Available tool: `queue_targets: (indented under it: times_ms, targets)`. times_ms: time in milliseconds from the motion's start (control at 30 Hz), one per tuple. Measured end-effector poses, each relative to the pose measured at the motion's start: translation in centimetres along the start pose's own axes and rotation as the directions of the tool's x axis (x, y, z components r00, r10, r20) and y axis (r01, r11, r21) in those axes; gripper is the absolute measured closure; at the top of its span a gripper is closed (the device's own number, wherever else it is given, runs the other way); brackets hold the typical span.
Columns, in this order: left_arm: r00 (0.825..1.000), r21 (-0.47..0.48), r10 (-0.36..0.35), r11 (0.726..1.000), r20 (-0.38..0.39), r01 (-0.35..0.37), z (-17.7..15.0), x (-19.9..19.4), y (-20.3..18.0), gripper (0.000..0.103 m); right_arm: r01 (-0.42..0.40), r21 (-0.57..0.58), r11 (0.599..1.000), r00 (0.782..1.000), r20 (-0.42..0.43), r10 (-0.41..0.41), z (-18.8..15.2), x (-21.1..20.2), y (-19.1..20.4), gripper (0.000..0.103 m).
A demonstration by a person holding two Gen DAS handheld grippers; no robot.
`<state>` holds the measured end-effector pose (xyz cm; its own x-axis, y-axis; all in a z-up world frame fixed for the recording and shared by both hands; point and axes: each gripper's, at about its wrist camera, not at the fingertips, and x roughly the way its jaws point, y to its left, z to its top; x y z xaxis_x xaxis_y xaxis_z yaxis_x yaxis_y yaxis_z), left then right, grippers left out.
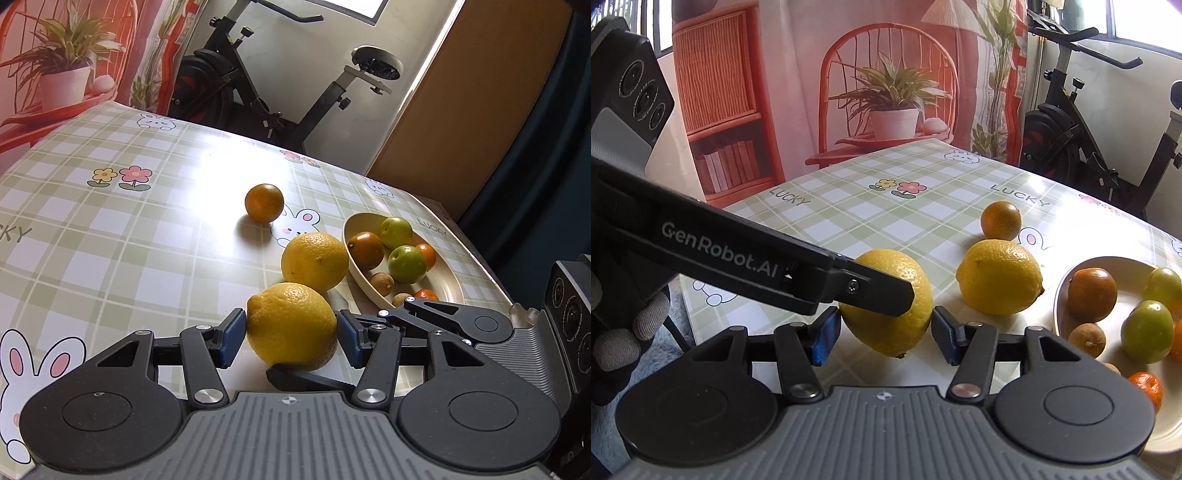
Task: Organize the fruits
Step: 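Lift the lemon with both grippers and carry it over the plate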
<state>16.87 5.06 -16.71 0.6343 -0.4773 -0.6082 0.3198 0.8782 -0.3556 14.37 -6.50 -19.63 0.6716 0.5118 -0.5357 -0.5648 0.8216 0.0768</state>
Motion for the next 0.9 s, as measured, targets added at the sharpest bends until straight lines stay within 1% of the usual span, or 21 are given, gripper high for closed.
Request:
queue_targets:
  times_ms: [133, 267, 500, 733, 833, 900]
  targets:
    - [1.000, -0.006, 0.001, 1.000, 0.014, -0.001, 0.7, -0.2, -0.9, 0.046, 0.009, 0.026, 1.000, 0.999, 0.044, -0.010, 0.2, -1.1, -0.6, 0.046]
    - [1.000, 0.012, 0.000, 1.000, 0.018, 0.000, 1.1, -0.5, -2.0, 0.046, 0.013, 0.047, 0.999, 0.997, 0.081, -0.016, 0.1, -2.3, -1.2, 0.046]
    - [1.000, 0.094, 0.014, 0.995, 0.009, -0.015, 1.7, -0.3, -4.7, 0.046, 0.014, 0.106, 0.994, 0.990, 0.140, -0.029, -0.7, -4.3, -3.0, 0.046]
    - [1.000, 0.148, -0.003, 0.989, -0.008, 0.004, 3.0, 0.7, -7.5, 0.046, 0.034, 0.170, 0.985, 0.977, 0.202, -0.069, -1.5, -6.6, -5.4, 0.046]
    - [1.000, 0.158, -0.020, 0.987, -0.019, 0.023, 3.6, 1.8, -8.8, 0.047, 0.058, 0.202, 0.978, 0.971, 0.215, -0.102, -2.0, -7.5, -6.7, 0.046]
    - [0.999, 0.154, -0.046, 0.987, -0.024, 0.049, 4.1, 2.6, -9.7, 0.047, 0.082, 0.223, 0.971, 0.966, 0.224, -0.133, -2.4, -8.3, -7.7, 0.046]
